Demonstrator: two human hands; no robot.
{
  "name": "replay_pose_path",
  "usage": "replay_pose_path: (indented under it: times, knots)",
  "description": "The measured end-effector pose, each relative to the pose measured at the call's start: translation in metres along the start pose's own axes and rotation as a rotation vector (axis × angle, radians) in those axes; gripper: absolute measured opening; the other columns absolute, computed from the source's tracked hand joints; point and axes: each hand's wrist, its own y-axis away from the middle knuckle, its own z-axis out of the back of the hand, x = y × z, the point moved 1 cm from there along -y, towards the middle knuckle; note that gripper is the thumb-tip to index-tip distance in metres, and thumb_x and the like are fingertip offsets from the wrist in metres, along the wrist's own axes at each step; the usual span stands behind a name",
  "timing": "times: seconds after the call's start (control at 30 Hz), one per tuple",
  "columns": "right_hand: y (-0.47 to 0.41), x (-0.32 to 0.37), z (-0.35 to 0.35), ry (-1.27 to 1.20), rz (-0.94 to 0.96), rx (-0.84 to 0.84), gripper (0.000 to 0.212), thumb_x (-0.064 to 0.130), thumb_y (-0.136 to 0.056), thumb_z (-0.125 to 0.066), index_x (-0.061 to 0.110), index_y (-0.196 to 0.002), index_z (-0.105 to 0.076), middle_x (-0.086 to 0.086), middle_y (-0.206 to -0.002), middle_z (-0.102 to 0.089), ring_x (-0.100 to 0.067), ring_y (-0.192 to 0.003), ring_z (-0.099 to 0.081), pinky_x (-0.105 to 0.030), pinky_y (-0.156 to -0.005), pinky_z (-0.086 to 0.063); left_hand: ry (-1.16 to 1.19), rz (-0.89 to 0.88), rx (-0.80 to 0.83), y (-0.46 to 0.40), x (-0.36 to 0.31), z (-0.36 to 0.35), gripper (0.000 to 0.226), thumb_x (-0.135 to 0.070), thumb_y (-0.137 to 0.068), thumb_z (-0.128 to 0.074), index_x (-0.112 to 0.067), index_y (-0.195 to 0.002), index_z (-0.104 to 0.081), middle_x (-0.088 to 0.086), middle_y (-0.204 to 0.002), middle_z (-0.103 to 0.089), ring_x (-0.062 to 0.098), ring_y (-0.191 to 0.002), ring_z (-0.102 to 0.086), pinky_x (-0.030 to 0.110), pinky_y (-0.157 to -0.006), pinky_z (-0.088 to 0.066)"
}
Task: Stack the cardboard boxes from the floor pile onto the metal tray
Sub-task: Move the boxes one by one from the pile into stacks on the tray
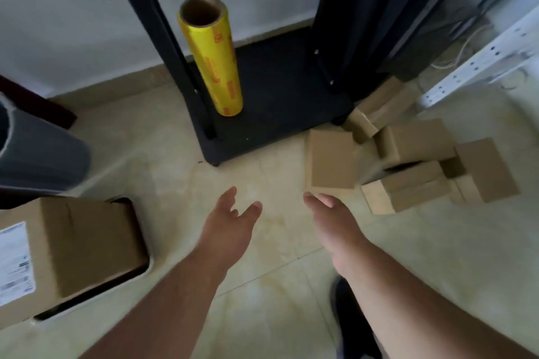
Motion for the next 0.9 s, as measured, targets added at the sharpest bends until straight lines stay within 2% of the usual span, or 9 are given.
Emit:
replay_pose_path:
  times: [0.2,0.37,0.5,0.7,0.77,0.83,0.87,0.9]
  knots:
    - [-0.041,-0.022,0.09,-0.013,-0.055,-0.103,0.066,0.051,-0.1,-0.056,0.018,-0.156,-0.043,-0.003,-0.158,-0.046,-0.025,-0.142,-0.046,-0.034,-0.103,-0.034,-0.103,0.004,0.084,-0.012,-0.031,-0.093,0.073,-0.044,-0.098,-0.064,-0.036,-0.161,-0.028,-0.003,-0.163,-0.038,0.014,-0.149,-0.038,0.03,-0.104,-0.034]
    - [-0.094,-0.044,0.165,-0.014,-0.089,-0.18,0.064,0.05,-0.1,-0.056,0.016,-0.154,-0.046,-0.006,-0.157,-0.048,-0.029,-0.141,-0.047,-0.041,-0.113,-0.037,-0.192,0.0,0.122,-0.034,-0.048,-0.178,0.074,-0.047,-0.096,-0.064,-0.035,-0.161,-0.029,-0.001,-0.16,-0.044,0.019,-0.143,-0.046,0.037,-0.11,-0.039]
    - [-0.148,-0.057,0.227,-0.003,-0.131,-0.223,0.063,0.048,-0.1,-0.055,0.019,-0.155,-0.044,-0.008,-0.154,-0.05,-0.032,-0.136,-0.05,-0.043,-0.102,-0.041,-0.207,0.011,0.168,-0.056,-0.054,-0.252,0.076,-0.046,-0.095,-0.065,-0.031,-0.161,-0.031,-0.001,-0.16,-0.043,0.021,-0.142,-0.046,0.036,-0.114,-0.038]
    - [-0.23,-0.072,0.303,0.107,-0.134,-0.316,0.068,0.048,-0.101,-0.055,0.015,-0.157,-0.038,-0.012,-0.158,-0.046,-0.035,-0.139,-0.049,-0.044,-0.108,-0.041,-0.18,0.12,0.24,-0.091,-0.053,-0.347,0.075,-0.046,-0.095,-0.065,-0.026,-0.16,-0.032,0.0,-0.162,-0.041,0.023,-0.145,-0.044,0.031,-0.111,-0.034]
    - [-0.253,-0.079,0.32,0.173,-0.137,-0.337,0.07,0.047,-0.1,-0.056,0.013,-0.158,-0.037,-0.014,-0.158,-0.046,-0.037,-0.139,-0.049,-0.044,-0.107,-0.042,-0.14,0.167,0.264,-0.103,-0.048,-0.374,0.088,-0.054,-0.083,-0.069,-0.027,-0.159,-0.033,0.0,-0.161,-0.042,0.024,-0.141,-0.048,0.036,-0.117,-0.036]
    - [-0.271,-0.086,0.33,0.251,-0.137,-0.342,0.07,0.046,-0.099,-0.056,0.011,-0.157,-0.037,-0.015,-0.157,-0.047,-0.038,-0.137,-0.05,-0.04,-0.101,-0.043,-0.061,0.233,0.258,-0.119,-0.037,-0.396,0.107,-0.063,-0.059,-0.068,-0.031,-0.156,-0.035,-0.002,-0.159,-0.044,0.025,-0.138,-0.051,0.044,-0.117,-0.039]
    - [-0.279,-0.088,0.334,0.288,-0.137,-0.336,0.07,0.046,-0.099,-0.056,0.011,-0.157,-0.036,-0.016,-0.156,-0.047,-0.038,-0.136,-0.05,-0.038,-0.097,-0.043,-0.024,0.259,0.263,-0.125,-0.032,-0.404,0.111,-0.065,-0.053,-0.066,-0.031,-0.155,-0.037,-0.002,-0.157,-0.046,0.026,-0.138,-0.051,0.046,-0.117,-0.039]
    - [-0.286,-0.092,0.337,0.317,-0.139,-0.324,0.071,0.045,-0.099,-0.057,0.011,-0.157,-0.035,-0.015,-0.158,-0.045,-0.038,-0.137,-0.05,-0.038,-0.098,-0.043,-0.006,0.268,0.28,-0.127,-0.029,-0.411,0.107,-0.062,-0.055,-0.067,-0.029,-0.153,-0.039,0.0,-0.153,-0.049,0.028,-0.136,-0.052,0.048,-0.115,-0.041]
